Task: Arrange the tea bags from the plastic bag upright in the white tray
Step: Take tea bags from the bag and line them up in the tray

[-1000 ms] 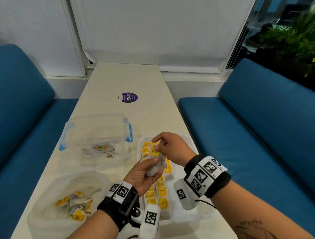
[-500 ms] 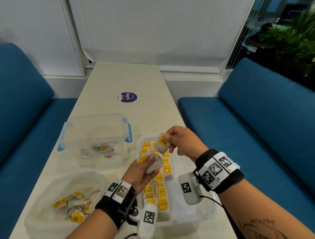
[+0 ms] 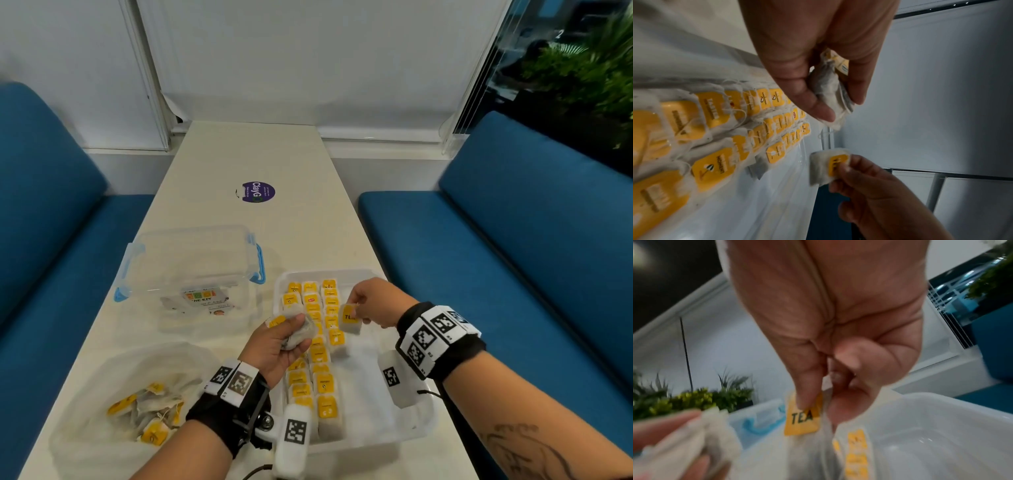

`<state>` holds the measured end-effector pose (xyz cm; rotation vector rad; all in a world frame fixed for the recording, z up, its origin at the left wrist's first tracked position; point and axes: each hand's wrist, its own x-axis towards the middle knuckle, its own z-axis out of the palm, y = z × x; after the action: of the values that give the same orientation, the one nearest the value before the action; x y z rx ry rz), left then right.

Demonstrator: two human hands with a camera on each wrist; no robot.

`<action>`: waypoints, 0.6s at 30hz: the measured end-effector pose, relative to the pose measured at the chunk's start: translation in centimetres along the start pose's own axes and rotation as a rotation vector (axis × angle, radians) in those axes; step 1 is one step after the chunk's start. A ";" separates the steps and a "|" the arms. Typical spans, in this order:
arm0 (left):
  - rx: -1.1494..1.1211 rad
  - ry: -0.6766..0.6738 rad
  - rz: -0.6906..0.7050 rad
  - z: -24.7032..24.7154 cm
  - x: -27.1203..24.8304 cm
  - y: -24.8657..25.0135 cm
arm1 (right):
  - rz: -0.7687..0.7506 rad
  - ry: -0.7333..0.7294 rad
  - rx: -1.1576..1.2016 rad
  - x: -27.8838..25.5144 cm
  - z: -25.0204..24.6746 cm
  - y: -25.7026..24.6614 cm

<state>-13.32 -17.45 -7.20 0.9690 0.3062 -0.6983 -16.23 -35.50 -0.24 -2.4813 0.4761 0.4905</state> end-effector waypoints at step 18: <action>-0.038 0.057 -0.027 -1.7 -0.8 -0.2 | 0.106 -0.321 -0.200 3.7 4.8 0.8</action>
<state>-13.94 -15.80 -7.82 0.9515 0.3822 -0.6881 -14.46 -34.10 -5.98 -2.5058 0.4477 1.0039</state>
